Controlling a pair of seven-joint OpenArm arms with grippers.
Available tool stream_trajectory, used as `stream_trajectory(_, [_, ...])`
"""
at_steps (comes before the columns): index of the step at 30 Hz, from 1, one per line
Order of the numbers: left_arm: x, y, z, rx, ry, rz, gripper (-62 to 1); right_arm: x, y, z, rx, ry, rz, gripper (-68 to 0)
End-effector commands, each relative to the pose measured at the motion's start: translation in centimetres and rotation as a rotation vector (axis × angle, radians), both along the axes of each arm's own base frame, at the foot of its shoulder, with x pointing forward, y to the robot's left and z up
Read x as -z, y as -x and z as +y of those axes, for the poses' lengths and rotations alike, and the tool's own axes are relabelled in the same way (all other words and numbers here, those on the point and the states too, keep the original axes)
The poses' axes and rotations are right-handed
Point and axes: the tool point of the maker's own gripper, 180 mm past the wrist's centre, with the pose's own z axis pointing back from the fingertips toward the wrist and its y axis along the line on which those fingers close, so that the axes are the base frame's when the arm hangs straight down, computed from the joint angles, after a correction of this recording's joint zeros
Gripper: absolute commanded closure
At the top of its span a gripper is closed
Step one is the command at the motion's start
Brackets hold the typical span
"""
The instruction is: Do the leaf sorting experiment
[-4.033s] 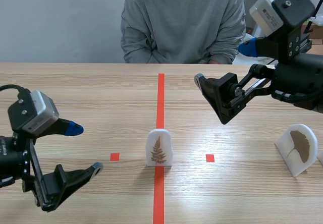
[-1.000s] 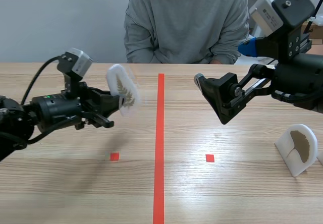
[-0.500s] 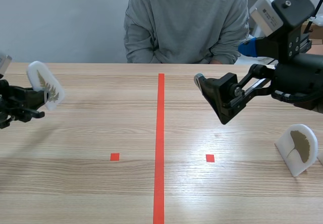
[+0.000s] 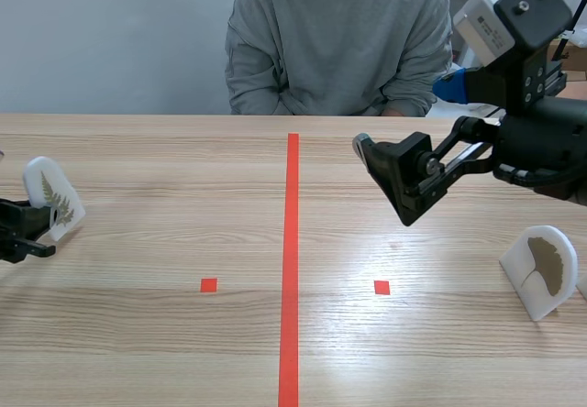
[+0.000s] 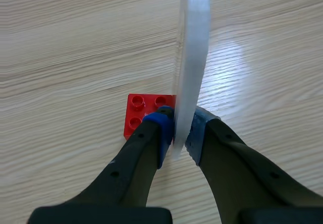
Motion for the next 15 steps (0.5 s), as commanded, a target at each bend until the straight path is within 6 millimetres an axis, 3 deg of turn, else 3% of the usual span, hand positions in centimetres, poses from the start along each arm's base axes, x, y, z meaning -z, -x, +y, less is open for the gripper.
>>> stream_trajectory(1, [-1.5,-1.0,0.5,-0.014,-0.004,-0.051,-4.6,-0.9,-0.3,-0.3,0.008,-0.018,-0.027,-66.7])
stream_trajectory(15, [-0.9,-0.9,1.9,-0.076,-0.036,-0.046,-4.7,-0.9,-0.3,-0.3,0.008,-0.018,-0.027,-66.7])
